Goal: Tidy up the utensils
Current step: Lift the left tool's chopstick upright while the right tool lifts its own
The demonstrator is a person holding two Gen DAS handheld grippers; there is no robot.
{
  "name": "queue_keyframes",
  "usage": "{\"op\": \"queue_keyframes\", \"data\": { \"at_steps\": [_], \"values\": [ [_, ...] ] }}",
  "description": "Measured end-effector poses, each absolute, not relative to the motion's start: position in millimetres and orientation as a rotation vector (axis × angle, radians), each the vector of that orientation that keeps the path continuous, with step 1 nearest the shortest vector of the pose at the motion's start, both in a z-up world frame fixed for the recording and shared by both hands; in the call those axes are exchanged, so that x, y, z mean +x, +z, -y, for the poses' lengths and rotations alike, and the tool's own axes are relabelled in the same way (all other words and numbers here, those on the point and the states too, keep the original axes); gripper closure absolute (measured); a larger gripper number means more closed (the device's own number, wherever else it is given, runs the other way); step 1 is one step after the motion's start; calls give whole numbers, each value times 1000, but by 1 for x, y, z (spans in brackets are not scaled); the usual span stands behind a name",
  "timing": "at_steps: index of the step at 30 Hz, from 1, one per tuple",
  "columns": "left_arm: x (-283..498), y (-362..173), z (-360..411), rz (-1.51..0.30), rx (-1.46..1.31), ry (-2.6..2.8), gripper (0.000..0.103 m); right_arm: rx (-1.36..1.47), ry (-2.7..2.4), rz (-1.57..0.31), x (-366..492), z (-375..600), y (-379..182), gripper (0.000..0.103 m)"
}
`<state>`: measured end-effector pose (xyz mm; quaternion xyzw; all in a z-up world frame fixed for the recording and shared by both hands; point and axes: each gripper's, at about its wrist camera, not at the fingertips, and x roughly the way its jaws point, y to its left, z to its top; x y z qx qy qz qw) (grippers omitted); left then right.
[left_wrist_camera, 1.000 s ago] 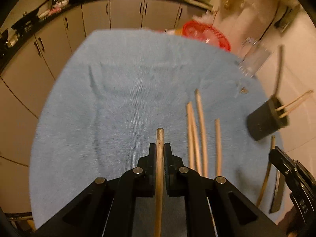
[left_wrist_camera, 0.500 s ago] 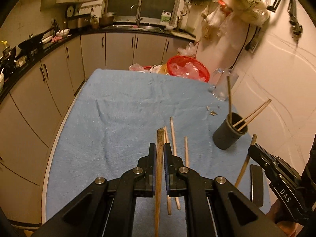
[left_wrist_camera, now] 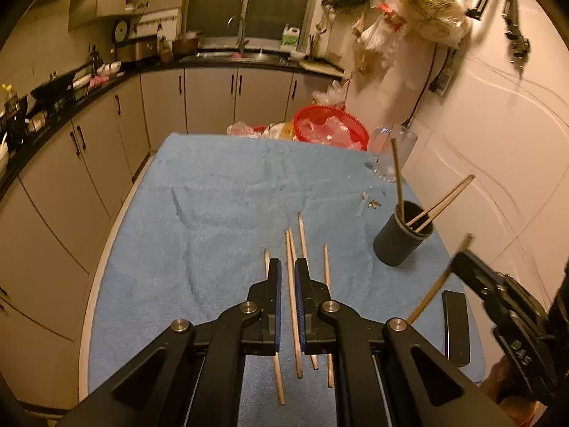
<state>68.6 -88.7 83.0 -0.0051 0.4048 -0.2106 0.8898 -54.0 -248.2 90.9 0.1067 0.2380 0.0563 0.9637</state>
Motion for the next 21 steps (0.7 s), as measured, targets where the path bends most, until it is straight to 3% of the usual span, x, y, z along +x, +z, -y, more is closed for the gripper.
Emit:
{"op": "queue_keyframes", "data": {
  "at_steps": [3,5,6,18,21],
  "values": [
    [93,63,93,-930,-3,-418,88,228,115,-490,-54,250,90,95],
    [115,42,100,-997,-2,-439,66,239,120,-495,-53,253,88,95],
    [124,32,103,-1022,2,-427,65,245,119,-495,-53,254,88,95],
    [206,-74,165,-1262,108,-331,65,265,114,-504,-47,269,88,95],
    [212,-78,175,-1248,139,-303,78,270,114,-509,-46,272,88,95]
  ]
}}
